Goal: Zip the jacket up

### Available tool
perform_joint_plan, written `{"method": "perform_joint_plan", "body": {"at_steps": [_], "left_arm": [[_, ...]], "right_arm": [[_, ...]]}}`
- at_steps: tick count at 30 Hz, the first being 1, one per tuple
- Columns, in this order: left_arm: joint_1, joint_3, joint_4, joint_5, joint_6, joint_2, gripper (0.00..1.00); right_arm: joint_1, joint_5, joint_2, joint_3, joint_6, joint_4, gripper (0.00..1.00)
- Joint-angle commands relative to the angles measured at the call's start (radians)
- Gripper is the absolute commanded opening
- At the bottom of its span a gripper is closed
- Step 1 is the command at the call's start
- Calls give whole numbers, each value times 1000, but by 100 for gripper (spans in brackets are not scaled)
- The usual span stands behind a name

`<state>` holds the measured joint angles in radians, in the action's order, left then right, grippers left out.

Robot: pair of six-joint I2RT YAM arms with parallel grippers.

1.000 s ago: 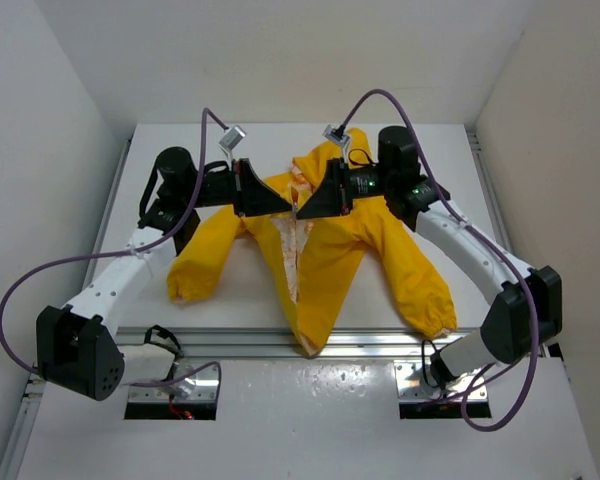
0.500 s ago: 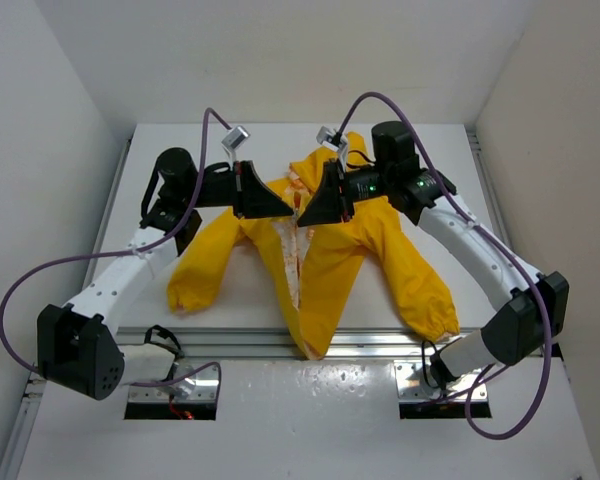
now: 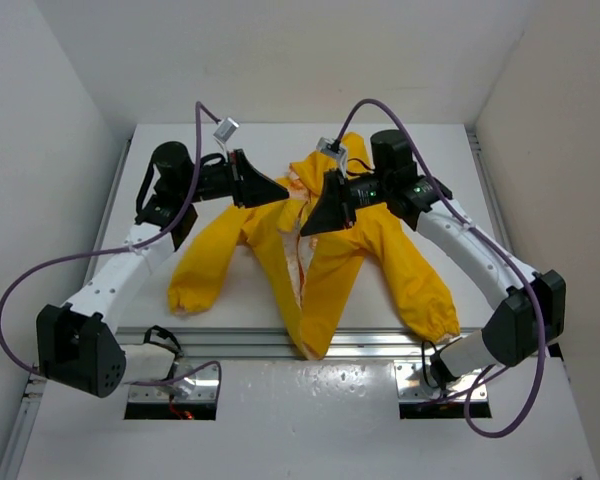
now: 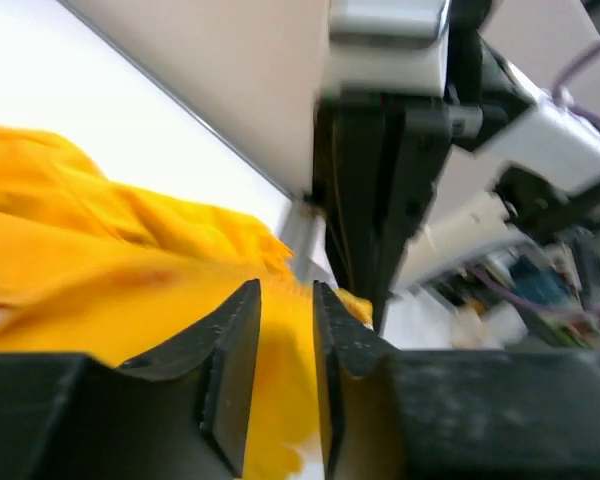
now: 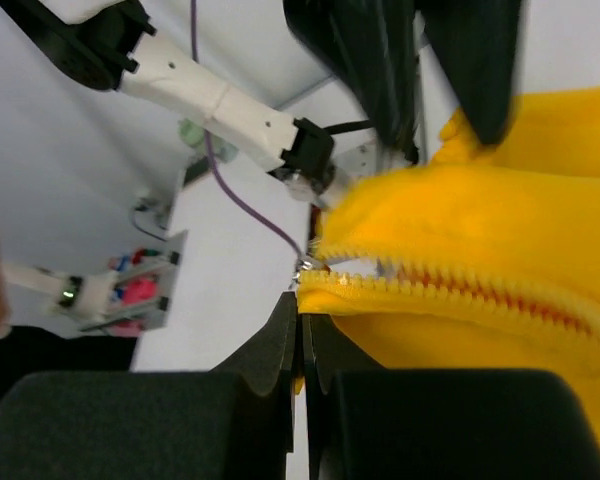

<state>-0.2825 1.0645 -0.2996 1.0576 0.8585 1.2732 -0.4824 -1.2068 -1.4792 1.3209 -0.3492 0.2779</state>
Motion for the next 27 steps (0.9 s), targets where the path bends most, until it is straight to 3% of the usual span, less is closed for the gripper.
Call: {"method": "perform_joint_plan", "body": {"at_steps": [1, 2, 8, 9, 12, 18, 27], "left_arm": [[20, 98, 129, -143, -195, -41, 34], [20, 110, 152, -177, -260, -67, 38], [7, 121, 328, -156, -634, -164, 38], [-4, 112, 364, -139, -783, -181, 38], [-82, 98, 519, -169, -1066, -251, 38], [-260, 45, 628, -379, -1401, -339, 38], [-438, -11, 652, -626, -1690, -360, 38]], "right_arm": [[11, -99, 23, -37, -212, -201, 0], [19, -103, 20, -41, -256, -247, 0], [28, -120, 10, -109, -493, -526, 0], [28, -122, -1, -117, -599, -564, 0], [33, -116, 0, -147, -680, -655, 0], [33, -96, 13, -196, -754, -692, 0], [33, -80, 16, -213, -800, -729, 0]]}}
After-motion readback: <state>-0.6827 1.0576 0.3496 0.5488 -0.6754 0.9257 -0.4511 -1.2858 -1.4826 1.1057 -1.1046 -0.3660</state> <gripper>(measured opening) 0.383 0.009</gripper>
